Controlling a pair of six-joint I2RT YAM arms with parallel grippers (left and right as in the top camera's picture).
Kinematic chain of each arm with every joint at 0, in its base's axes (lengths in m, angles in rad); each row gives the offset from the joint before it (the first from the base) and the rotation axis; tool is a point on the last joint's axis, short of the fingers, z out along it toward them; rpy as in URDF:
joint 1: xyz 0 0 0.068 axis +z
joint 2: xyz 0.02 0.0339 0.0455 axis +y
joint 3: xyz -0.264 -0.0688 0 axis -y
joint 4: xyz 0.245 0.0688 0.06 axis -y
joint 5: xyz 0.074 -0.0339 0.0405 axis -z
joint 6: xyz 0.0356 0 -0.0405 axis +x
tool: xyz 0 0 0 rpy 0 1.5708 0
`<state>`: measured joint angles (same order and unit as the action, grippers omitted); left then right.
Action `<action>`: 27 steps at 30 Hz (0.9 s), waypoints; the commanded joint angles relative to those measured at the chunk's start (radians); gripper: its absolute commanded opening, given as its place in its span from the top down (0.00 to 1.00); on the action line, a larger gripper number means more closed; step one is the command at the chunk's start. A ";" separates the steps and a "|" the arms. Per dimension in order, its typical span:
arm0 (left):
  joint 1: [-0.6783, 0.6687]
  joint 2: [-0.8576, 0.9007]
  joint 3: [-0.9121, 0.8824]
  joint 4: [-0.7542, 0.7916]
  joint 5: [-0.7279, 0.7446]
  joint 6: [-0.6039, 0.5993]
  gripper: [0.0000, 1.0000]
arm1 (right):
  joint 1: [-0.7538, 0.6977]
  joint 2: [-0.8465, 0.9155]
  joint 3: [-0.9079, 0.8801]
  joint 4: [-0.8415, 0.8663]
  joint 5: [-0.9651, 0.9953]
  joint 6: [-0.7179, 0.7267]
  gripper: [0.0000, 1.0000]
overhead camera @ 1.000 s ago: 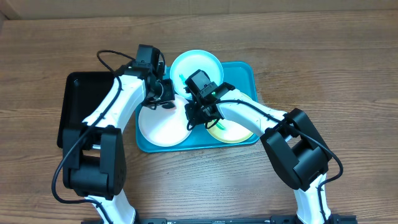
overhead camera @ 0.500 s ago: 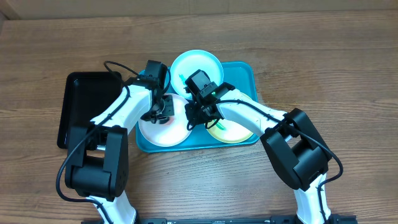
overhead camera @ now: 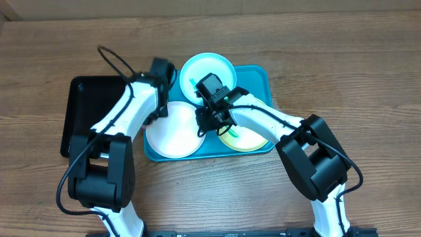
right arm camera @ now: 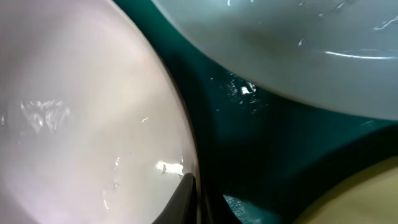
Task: Clean dirty plates on tray and stack at the side
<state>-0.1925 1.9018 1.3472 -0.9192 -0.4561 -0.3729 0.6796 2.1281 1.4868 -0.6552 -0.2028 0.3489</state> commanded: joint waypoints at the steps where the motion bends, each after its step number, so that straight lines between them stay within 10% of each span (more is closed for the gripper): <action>1: 0.013 -0.074 0.118 -0.019 -0.039 -0.058 0.96 | -0.005 0.013 0.033 -0.016 0.000 -0.013 0.96; 10: 0.194 -0.226 0.188 -0.033 0.234 -0.058 0.96 | 0.022 -0.097 0.141 -0.108 0.062 -0.077 0.96; 27: 0.623 -0.215 0.164 -0.093 0.469 -0.054 0.96 | 0.343 -0.249 0.258 -0.264 1.230 -0.339 0.96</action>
<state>0.4156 1.6848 1.5211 -1.0180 -0.0246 -0.4168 0.9730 1.9007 1.7229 -0.9268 0.6765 0.1013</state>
